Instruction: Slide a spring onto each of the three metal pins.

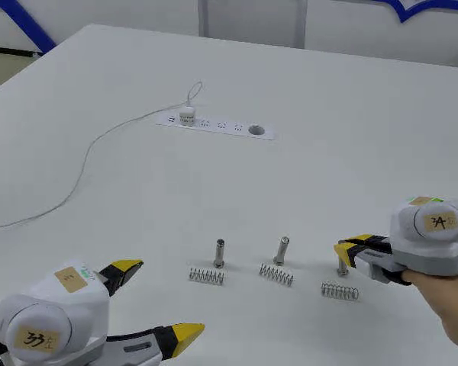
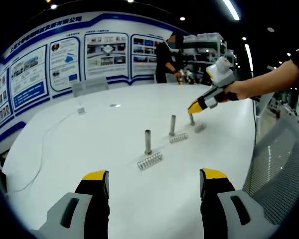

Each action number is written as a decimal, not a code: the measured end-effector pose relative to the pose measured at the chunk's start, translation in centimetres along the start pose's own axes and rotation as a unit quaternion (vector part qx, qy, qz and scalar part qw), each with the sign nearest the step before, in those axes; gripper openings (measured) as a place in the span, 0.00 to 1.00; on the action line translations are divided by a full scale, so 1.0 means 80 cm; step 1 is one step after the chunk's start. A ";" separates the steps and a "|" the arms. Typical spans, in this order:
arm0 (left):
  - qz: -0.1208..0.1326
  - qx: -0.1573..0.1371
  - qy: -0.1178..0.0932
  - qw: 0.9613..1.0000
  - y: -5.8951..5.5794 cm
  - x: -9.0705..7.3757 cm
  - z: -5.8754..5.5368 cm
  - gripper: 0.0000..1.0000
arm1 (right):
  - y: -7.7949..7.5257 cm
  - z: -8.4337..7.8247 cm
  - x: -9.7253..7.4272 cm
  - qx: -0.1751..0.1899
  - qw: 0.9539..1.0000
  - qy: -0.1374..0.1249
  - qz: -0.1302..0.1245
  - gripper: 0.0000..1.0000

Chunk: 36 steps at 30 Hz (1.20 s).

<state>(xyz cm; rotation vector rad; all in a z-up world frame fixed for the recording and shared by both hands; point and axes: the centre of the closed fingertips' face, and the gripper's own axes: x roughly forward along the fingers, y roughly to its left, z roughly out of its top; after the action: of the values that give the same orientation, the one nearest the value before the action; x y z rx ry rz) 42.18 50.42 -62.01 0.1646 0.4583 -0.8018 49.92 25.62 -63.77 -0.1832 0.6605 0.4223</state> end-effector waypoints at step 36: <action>-0.008 0.010 0.011 1.000 -0.006 0.002 -0.005 0.76 | 0.009 -0.009 -0.027 0.008 1.000 -0.028 0.010 0.11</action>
<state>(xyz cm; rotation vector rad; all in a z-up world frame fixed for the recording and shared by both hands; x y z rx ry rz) 41.81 50.13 -62.42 0.1896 0.4734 -0.8205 47.67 25.39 -62.98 -0.1497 0.6102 0.4404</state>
